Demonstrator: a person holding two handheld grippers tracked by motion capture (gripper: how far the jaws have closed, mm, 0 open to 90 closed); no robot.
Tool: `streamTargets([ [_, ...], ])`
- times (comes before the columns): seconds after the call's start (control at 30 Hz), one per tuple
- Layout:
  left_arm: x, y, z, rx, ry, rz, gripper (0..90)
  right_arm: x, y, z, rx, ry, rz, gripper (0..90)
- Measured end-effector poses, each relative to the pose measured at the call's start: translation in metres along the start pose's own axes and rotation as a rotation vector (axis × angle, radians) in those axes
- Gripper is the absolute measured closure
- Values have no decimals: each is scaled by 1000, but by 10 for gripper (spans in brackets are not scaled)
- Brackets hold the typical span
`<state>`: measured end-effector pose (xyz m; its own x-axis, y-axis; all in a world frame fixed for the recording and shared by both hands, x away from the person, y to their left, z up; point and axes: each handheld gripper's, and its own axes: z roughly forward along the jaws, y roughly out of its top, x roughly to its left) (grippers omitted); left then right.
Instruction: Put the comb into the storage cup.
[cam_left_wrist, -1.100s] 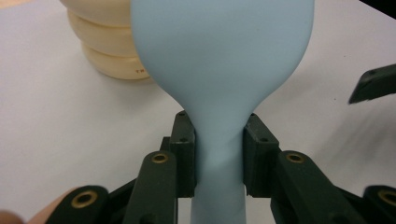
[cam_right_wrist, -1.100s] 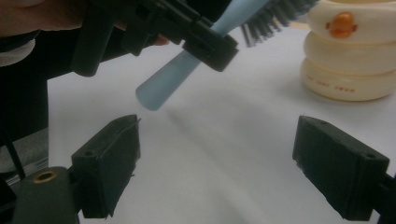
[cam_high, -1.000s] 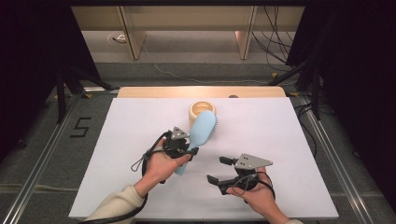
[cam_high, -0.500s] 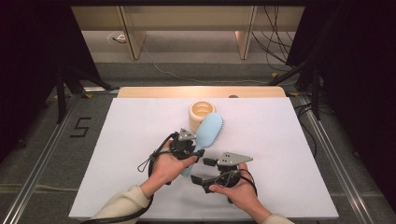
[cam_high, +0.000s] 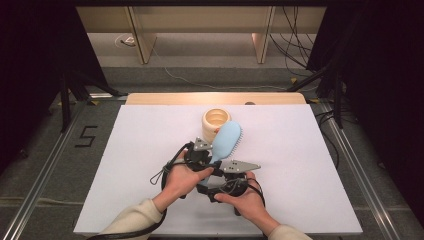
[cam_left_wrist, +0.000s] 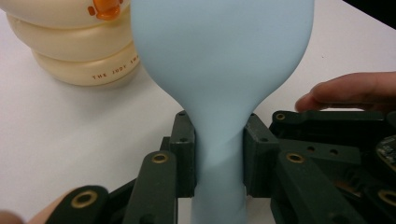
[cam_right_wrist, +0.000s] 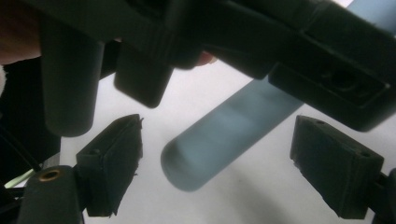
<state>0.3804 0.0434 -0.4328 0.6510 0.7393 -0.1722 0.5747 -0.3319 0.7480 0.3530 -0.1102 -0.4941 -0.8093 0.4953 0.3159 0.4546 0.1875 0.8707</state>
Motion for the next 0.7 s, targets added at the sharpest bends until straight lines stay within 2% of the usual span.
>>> streamTargets([
  [0.37, 1, 0, 0, 0, -4, -5, 694, 0, 2, 10, -10, -16, 23, 259],
  [0.7, 1, 0, 0, -2, -7, -13, 694, -1, 0, 10, -16, -13, 50, 414],
])
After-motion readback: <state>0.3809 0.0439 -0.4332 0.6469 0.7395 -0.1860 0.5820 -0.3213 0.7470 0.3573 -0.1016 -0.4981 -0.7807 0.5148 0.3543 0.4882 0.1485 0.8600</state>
